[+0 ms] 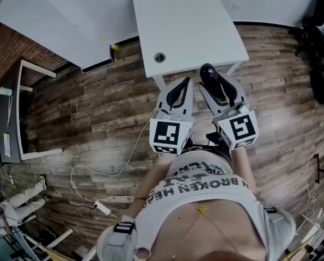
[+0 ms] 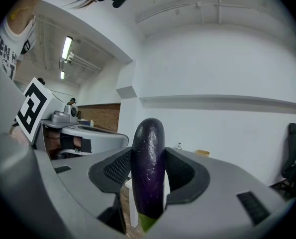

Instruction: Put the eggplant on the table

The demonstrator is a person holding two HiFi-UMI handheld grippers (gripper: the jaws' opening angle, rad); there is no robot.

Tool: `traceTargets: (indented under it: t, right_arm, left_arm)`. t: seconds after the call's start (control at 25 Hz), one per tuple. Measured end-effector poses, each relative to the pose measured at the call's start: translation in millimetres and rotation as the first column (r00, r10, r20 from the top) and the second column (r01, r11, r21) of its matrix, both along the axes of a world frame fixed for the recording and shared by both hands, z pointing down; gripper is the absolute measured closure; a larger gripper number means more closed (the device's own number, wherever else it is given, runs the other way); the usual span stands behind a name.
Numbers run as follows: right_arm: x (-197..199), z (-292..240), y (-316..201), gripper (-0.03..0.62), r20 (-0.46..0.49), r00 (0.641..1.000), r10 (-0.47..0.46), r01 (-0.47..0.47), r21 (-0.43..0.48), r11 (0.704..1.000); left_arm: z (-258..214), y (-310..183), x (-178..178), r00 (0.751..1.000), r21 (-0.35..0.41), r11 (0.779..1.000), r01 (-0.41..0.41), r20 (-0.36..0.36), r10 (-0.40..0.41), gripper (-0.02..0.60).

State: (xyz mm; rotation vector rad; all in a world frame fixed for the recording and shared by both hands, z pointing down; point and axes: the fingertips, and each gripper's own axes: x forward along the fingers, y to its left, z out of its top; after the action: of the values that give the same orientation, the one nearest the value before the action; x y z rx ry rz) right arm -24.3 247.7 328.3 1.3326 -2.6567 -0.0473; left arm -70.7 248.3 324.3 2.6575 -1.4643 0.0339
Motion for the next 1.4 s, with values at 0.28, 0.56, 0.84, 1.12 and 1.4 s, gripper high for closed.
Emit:
traceTargets:
  t: [0.28,0.56,0.84,1.12,1.4]
  right_arm:
    - [-14.3,2.9,-14.3,0.390,-0.013,1.000,0.021,-0.021,-0.001,1.000]
    - [-17.0,7.9,-13.7,0.390,-0.018,0.999,0.035,-0.035,-0.005,0.999]
    - [-37.2,9.7,-38.3,0.390,-0.033,0.999,0.037,-0.038,-0.020,0.999]
    - [-29.8,11.0,-71.1,0.390,-0.038,0.999,0.030,-0.031,-0.029,0.999]
    - [-12.0,9.0,-127.8,0.390,-0.016,1.000,-0.005,0.005,-0.029,1.000]
  left_arm:
    - [3.8,-10.9,-13.0,1.000,0.007,1.000,-0.028,0.007,0.028,0.575]
    - [9.7,-10.3,-15.5,0.999,-0.009,0.999,-0.036,0.006,0.036,0.575]
    - [14.2,-36.2,-36.0,0.999,-0.030,0.999,-0.046,0.002,0.046,0.575]
    - [18.5,-65.9,-31.7,1.000,-0.035,0.999,-0.027,0.001,0.027,0.575]
    - [17.0,-121.9,-4.0,0.999,-0.034,0.999,-0.026,0.019,0.026,0.575]
